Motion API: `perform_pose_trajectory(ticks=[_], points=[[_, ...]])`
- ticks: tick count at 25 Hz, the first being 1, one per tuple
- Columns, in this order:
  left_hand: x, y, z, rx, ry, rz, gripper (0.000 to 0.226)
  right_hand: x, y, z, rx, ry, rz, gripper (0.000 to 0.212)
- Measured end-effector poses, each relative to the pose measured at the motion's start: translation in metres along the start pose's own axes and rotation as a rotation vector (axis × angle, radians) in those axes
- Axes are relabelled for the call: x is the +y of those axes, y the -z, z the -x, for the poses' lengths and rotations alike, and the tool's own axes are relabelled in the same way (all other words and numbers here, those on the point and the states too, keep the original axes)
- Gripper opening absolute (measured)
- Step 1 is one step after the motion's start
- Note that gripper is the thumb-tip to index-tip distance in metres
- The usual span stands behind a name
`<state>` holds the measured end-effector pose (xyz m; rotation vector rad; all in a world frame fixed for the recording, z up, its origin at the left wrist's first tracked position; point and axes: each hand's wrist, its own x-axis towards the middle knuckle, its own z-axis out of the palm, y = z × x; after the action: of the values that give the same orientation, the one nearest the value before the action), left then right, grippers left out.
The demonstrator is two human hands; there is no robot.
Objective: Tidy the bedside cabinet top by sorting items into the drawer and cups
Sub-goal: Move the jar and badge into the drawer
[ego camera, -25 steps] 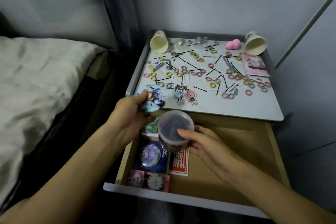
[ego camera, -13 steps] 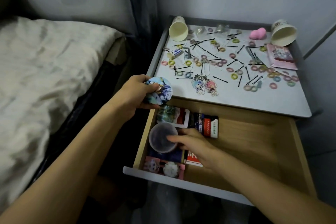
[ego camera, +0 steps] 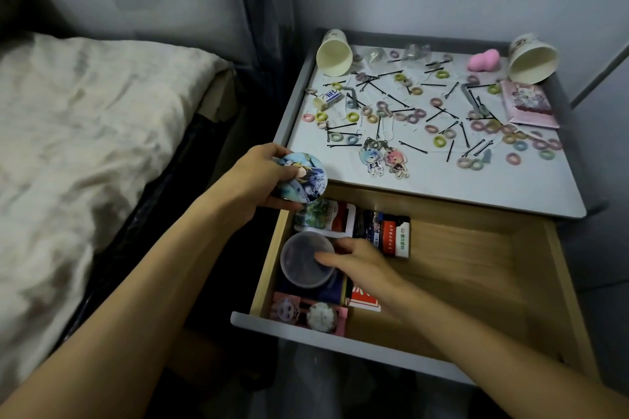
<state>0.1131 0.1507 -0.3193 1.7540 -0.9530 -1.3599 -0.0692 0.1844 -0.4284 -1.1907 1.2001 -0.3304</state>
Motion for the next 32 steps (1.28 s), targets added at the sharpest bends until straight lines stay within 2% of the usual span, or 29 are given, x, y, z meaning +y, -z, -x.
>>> perform_pose_trajectory(ticks=[3,6,8,10,13,16,23,28,32], points=[[-0.001,-0.003,-0.001,0.015,-0.005,0.022,0.02,-0.002,0.006,0.004,-0.016,0.038,0.041,0.03],[-0.001,-0.004,-0.001,0.011,0.006,0.028,0.018,-0.012,0.018,0.008,0.047,0.086,0.123,0.046],[-0.001,-0.003,0.0,-0.015,0.016,0.021,0.018,-0.027,0.027,0.011,0.13,0.194,0.127,0.045],[-0.002,-0.004,0.001,-0.042,0.025,-0.004,0.017,-0.043,0.032,0.012,0.178,0.335,0.138,0.055],[-0.005,-0.008,0.003,-0.087,0.036,-0.059,0.019,-0.062,0.026,0.009,0.197,0.527,0.379,0.078],[-0.006,-0.009,0.004,-0.11,0.016,-0.159,0.017,-0.072,0.014,0.001,0.247,0.63,0.578,0.084],[-0.007,-0.005,0.004,-0.055,0.023,-0.323,0.014,-0.062,0.007,0.004,0.244,0.648,0.728,0.077],[0.003,0.011,0.003,0.169,-0.07,-0.216,0.015,-0.03,-0.005,0.0,0.038,0.659,1.024,0.084],[0.004,0.01,0.005,0.168,-0.061,-0.19,0.01,-0.022,-0.01,-0.007,0.048,0.697,1.073,0.08]])
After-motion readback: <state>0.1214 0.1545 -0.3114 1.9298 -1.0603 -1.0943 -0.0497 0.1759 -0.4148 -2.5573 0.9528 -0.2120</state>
